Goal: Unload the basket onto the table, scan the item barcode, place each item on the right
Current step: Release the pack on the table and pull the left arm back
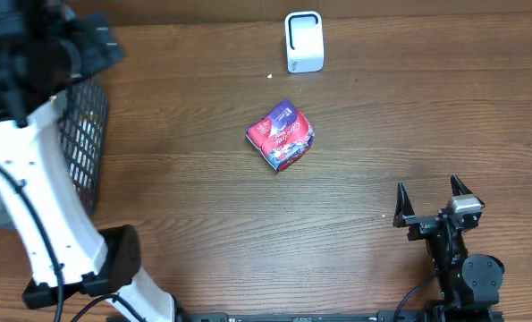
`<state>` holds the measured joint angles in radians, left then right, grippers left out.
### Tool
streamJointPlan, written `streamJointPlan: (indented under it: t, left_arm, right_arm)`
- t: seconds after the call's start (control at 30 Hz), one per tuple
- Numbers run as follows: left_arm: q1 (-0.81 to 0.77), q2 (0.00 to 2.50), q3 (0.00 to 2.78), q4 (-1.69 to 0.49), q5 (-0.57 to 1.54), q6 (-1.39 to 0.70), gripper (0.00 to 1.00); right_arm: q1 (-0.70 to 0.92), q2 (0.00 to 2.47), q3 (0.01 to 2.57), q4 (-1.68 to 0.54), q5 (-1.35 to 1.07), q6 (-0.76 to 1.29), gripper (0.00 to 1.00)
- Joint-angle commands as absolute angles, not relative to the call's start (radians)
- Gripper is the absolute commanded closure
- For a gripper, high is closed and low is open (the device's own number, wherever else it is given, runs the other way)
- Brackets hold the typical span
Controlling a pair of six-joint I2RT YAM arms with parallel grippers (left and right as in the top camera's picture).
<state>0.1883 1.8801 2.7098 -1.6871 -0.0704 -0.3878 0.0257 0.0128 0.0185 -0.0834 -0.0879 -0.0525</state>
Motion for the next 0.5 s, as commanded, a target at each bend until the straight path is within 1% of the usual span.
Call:
streamJointPlan:
  t: [0.0, 0.1, 0.3, 0.37, 0.47]
  left_arm:
    - [0.33, 1.903, 2.704, -1.69, -0.108, -0.413, 0.03]
    - [0.425, 1.937, 2.697, -1.689, -0.108, -0.413, 0.04]
    - [0.525, 2.04, 2.697, -1.678, -0.14, -0.426, 0.09]
    - [0.543, 2.073, 2.697, -1.656, -0.165, -0.427, 0.09]
    - [0.566, 2.123, 2.697, -1.619, -0.188, -0.418, 0.05]
  right_arm:
    - [0.017, 0.003, 0.008, -0.079, -0.079, -0.053, 0.0]
    - [0.017, 0.003, 0.008, -0.079, -0.079, -0.053, 0.0]
    - [0.017, 0.003, 0.008, -0.079, -0.079, -0.053, 0.0]
    - [0.017, 0.003, 0.008, -0.079, -0.079, -0.053, 0.0]
    - [0.017, 0.003, 0.008, -0.079, -0.079, -0.053, 0.0]
